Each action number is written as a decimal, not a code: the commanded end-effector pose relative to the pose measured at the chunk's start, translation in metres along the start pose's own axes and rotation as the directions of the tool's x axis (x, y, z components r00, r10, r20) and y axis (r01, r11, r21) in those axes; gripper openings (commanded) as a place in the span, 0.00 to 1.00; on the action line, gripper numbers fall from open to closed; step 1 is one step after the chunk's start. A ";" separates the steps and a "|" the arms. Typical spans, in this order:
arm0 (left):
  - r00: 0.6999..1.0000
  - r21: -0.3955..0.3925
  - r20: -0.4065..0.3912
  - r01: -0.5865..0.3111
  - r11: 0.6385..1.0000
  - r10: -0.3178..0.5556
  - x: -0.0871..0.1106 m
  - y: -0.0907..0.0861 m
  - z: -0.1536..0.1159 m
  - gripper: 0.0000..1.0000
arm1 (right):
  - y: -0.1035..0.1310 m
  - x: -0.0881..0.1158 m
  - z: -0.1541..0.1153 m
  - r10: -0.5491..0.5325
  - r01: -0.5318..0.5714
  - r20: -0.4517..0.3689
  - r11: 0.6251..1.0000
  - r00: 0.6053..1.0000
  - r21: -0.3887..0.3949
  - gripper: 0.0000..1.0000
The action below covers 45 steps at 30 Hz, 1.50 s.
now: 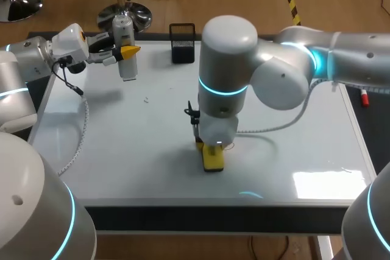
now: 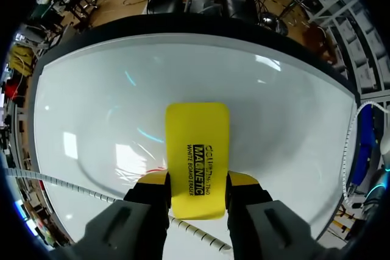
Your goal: Pick up the inspection probe, press it on each red-marked spot on the whiteboard one by one, put down the probe, pick up the eraser, and wipe off all the red marks.
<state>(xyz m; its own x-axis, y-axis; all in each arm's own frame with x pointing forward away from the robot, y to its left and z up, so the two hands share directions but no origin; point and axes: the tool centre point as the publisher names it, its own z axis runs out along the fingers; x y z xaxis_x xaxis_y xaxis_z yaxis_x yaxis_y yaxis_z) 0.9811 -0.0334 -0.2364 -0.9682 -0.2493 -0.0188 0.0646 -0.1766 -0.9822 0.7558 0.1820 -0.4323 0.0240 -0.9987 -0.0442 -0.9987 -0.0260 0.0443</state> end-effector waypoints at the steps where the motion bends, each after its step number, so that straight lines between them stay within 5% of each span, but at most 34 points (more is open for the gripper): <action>1: 1.000 0.002 0.000 -0.002 1.000 0.002 0.000 0.000 0.000 0.00 | -0.002 0.007 0.008 0.000 0.000 0.000 1.000 1.000 -0.002 0.00; 24: 1.000 0.002 0.000 -0.002 1.000 0.002 0.000 0.000 0.000 0.00 | 0.013 0.048 0.019 0.048 -0.049 -0.025 0.998 0.999 -0.034 0.00; 45: 1.000 0.002 0.000 -0.002 1.000 0.002 0.000 0.000 0.000 0.00 | 0.022 0.084 0.003 0.090 -0.091 -0.064 0.996 0.994 -0.017 0.00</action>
<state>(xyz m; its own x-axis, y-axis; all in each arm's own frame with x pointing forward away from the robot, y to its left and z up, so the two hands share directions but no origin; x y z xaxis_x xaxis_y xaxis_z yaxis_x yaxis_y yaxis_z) 0.9811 -0.0334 -0.2363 -0.9683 -0.2493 -0.0188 0.0646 -0.1766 -0.9822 0.7389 0.1051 -0.4327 -0.0651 -0.9976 0.0234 -0.9946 0.0667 0.0796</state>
